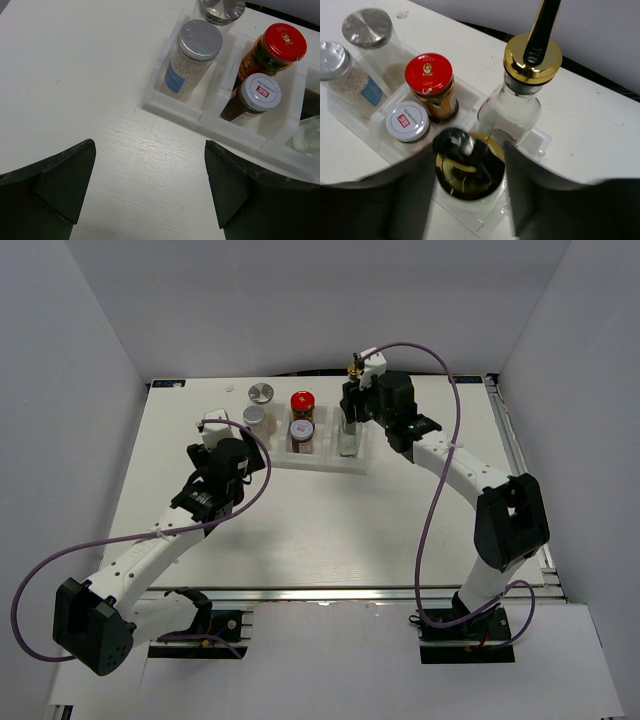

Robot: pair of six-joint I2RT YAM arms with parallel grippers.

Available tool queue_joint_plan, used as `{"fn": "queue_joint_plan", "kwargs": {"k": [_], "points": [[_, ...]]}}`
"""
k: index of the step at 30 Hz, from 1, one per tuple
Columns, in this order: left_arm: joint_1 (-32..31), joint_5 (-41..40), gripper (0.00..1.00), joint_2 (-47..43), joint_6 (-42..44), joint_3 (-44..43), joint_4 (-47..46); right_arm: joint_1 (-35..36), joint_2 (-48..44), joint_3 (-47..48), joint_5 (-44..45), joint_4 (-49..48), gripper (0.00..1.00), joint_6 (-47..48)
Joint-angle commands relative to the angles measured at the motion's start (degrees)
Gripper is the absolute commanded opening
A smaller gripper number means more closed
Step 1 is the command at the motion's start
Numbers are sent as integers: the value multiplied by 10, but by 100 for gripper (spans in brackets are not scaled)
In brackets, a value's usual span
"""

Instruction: Organize the condiment bottles

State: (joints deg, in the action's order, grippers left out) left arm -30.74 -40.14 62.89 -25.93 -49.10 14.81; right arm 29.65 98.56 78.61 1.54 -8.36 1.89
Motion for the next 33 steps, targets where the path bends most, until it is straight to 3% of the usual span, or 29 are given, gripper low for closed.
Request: {"fn": "queue_joint_plan", "kwargs": {"k": [1,2,10,14,18,21,25,33], "points": [[1,-9,98,-8,1,2,1,3,-39,6,0,-52,68,-2],[2,-6,98,-8,0,2,-2,3,-40,15,0,-46,89,-2],[2,-14,98,-13,-8,-6,12,1,-95,25,36,15,89,-4],[2,-18,98,-23,-19,-6,15,1,-141,12,119,98,89,-15],[23,-29,98,-26,-37,-17,36,0,-230,-56,180,161,89,-63],[70,10,98,-24,-48,-19,45,-2,-299,-135,246,206,89,-125],[147,56,98,-15,-59,-8,55,-3,-382,-293,331,206,89,-176],[188,54,98,-8,-72,-3,68,-5,-466,-386,386,184,90,-211]]}}
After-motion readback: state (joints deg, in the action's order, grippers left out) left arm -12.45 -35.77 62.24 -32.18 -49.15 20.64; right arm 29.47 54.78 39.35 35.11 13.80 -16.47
